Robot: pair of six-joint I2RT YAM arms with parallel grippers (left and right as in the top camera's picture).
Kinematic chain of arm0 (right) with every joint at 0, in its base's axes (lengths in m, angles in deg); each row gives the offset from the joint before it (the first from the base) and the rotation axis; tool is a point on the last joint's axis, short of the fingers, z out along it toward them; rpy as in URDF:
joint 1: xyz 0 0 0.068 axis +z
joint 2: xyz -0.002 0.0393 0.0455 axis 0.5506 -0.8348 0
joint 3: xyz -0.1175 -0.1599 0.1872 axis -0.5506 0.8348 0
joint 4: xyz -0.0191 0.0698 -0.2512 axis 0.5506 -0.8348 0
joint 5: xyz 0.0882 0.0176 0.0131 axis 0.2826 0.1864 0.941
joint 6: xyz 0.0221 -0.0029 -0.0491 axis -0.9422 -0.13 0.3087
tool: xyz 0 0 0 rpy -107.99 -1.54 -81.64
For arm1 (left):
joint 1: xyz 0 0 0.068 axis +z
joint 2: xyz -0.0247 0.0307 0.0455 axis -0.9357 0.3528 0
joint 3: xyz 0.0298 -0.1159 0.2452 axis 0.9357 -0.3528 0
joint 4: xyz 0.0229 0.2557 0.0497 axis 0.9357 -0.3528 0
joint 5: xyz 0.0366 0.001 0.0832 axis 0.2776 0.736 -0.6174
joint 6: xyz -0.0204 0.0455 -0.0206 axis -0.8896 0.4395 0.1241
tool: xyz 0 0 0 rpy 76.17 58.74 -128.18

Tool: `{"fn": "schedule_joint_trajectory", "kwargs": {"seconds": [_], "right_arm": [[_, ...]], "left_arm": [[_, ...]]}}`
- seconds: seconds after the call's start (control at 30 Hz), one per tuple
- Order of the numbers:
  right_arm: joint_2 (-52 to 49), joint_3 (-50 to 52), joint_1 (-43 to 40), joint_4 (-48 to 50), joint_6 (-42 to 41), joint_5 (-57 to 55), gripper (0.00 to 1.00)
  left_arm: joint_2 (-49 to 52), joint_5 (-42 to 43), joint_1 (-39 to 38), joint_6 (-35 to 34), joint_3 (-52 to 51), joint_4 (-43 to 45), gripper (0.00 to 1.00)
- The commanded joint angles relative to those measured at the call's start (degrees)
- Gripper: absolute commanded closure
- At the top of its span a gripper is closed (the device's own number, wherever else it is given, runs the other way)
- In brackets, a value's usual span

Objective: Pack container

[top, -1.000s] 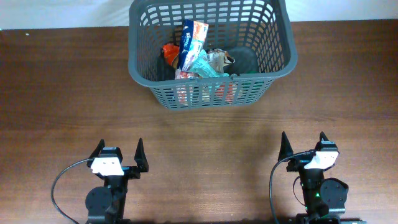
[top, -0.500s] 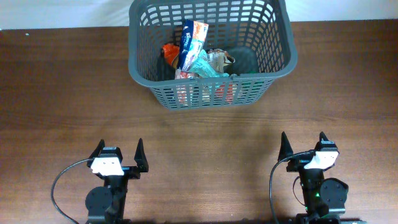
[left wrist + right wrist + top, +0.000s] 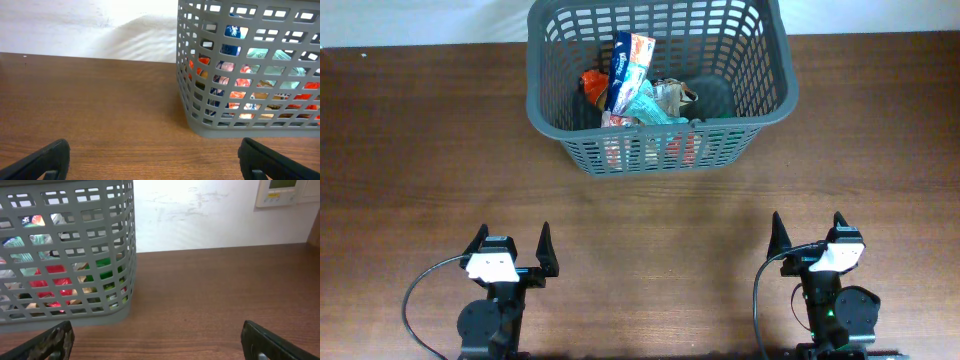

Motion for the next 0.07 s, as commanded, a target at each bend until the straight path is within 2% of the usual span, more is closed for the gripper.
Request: {"fn": "schedule_joint_trajectory", "kwargs": {"seconds": [0.0, 0.03], "right_arm": [[0.7, 0.3, 0.6, -0.3, 0.3, 0.9, 0.01], [0.7, 0.3, 0.6, -0.3, 0.3, 0.9, 0.01]], "left_arm": [[-0.5, -0.4, 0.2, 1.1, -0.8, 0.2, 0.01], [-0.5, -0.4, 0.2, 1.1, -0.8, 0.2, 0.01]]}}
